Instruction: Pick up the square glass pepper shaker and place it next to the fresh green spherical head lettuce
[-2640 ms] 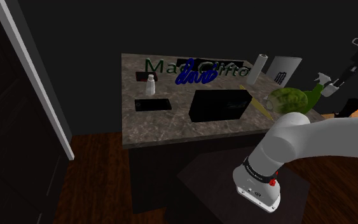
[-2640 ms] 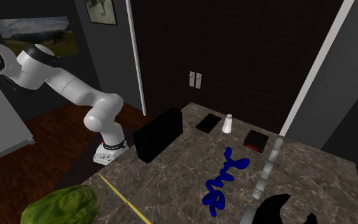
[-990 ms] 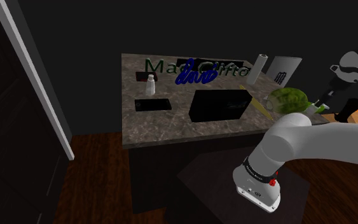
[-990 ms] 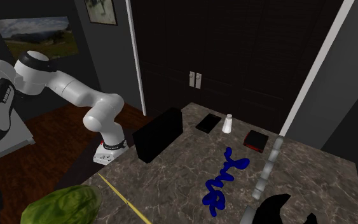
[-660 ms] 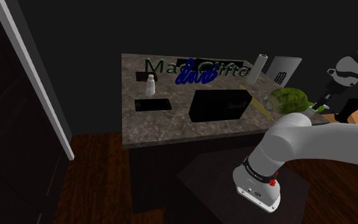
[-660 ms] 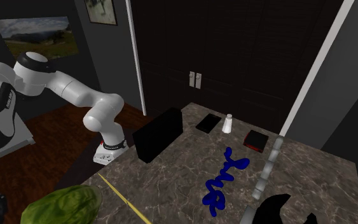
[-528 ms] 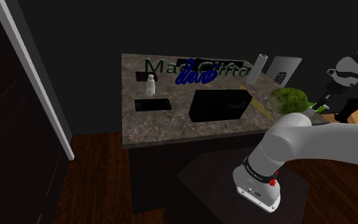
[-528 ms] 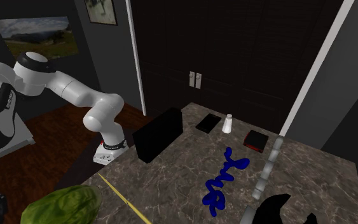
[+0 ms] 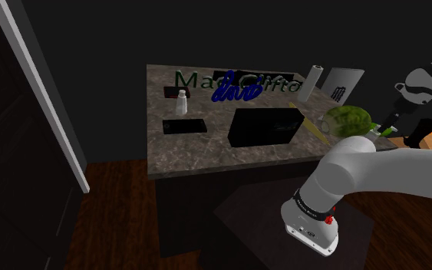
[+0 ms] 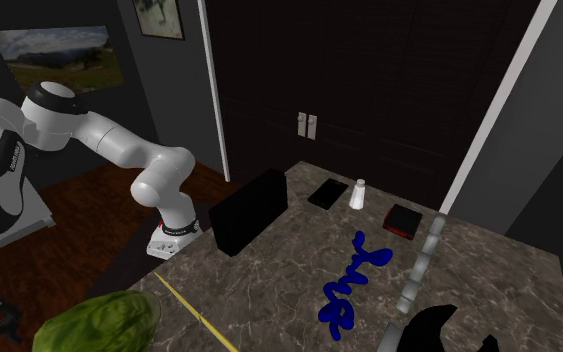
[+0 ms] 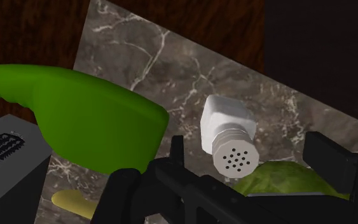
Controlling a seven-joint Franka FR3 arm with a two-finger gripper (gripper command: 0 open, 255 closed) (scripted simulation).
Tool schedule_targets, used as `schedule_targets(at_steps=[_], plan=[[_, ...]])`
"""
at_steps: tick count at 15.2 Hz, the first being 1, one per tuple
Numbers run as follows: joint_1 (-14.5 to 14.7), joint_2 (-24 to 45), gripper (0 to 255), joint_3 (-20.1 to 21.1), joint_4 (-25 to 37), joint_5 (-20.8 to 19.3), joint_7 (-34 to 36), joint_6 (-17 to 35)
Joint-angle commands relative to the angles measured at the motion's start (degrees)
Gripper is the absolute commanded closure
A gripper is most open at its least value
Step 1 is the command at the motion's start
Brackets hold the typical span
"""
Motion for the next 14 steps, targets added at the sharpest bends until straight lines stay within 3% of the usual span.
schedule_targets(at_steps=[1,6,14], plan=[[0.0,0.0,0,0.0,0.0,0.0,0.0,0.0],[-0.7,1.3,0,4.8,4.3,3.6,-1.5,-5.2],[-0.7,1.3,0,4.8,4.3,3.6,-1.5,-5.3]])
